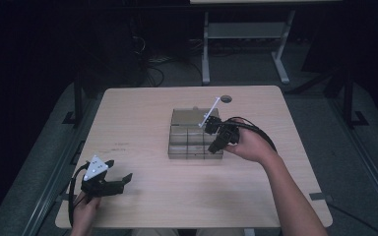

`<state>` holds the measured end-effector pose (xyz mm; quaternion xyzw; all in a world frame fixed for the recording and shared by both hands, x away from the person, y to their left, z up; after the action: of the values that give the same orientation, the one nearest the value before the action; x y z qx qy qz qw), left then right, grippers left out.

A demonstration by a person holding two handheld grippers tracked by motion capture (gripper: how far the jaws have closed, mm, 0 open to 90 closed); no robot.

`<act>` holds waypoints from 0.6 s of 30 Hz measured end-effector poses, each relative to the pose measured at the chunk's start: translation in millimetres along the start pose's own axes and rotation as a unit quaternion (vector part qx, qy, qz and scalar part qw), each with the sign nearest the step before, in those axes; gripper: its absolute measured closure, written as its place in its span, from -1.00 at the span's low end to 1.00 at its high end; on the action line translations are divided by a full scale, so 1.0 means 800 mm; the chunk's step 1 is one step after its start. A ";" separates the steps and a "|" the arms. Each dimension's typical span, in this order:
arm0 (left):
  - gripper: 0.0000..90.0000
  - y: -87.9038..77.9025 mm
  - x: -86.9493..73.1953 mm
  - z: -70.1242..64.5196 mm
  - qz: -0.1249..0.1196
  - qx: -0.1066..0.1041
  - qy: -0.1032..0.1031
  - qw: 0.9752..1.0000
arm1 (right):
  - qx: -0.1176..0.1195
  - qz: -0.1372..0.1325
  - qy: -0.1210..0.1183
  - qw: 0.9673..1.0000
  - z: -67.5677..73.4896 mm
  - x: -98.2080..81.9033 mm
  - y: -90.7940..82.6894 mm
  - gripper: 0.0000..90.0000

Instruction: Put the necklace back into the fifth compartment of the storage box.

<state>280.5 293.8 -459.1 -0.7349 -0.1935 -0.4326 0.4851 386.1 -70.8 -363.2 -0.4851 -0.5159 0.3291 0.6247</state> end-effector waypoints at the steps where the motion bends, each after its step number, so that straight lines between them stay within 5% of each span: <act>1: -0.68 0.000 0.000 0.000 -0.002 -0.001 -0.002 1.000 | -0.002 0.000 -0.001 1.000 -0.001 0.001 0.000 0.84; 18: -0.68 0.002 0.000 0.000 0.001 -0.003 0.000 1.000 | 0.004 0.012 -0.007 1.000 -0.010 0.030 0.010 0.84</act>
<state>281.7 292.8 -459.8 -0.7366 -0.1917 -0.4326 0.4832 400.9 -48.2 -363.0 -0.4862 -0.5136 0.3419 0.6189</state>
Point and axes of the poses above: each handheld gripper's, and its own axes: y roughly forward along the jaws, x roughly out of its top, z roughly to its left, the point moved 2 cm from there along y, roughly forward along the jaws, and after that the axes turned 13 degrees about -y, right-handed, at the moved point
